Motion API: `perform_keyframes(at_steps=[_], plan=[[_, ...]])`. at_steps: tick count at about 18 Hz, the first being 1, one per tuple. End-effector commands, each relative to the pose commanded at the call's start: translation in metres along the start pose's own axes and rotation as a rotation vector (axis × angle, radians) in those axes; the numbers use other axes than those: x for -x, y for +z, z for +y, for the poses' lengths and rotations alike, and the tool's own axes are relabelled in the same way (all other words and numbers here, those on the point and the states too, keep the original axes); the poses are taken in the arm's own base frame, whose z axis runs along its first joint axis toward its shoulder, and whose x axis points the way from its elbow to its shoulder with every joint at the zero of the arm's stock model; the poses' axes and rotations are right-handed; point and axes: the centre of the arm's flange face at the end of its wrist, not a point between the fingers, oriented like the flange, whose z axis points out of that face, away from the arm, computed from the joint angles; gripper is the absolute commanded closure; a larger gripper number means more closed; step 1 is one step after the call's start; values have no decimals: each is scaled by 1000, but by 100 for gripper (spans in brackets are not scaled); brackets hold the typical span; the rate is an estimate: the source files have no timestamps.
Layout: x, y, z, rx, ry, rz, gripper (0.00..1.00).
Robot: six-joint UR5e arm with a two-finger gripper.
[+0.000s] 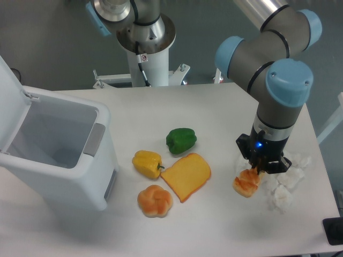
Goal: Place the square bread in the trash can
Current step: 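Close the gripper on the small orange bread roll beside the tissues, then lift the orange roll and carry it over the open trash can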
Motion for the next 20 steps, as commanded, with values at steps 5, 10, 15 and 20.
perform_keyframes(at_steps=[5, 10, 15, 20], plan=[[-14, -25, -4, 6, -35, -7, 85], [-51, -71, -29, -64, -93, -5, 87], [-97, -101, -69, -146, -143, 8, 87], [-152, -134, -110, -203, -192, 19, 86]])
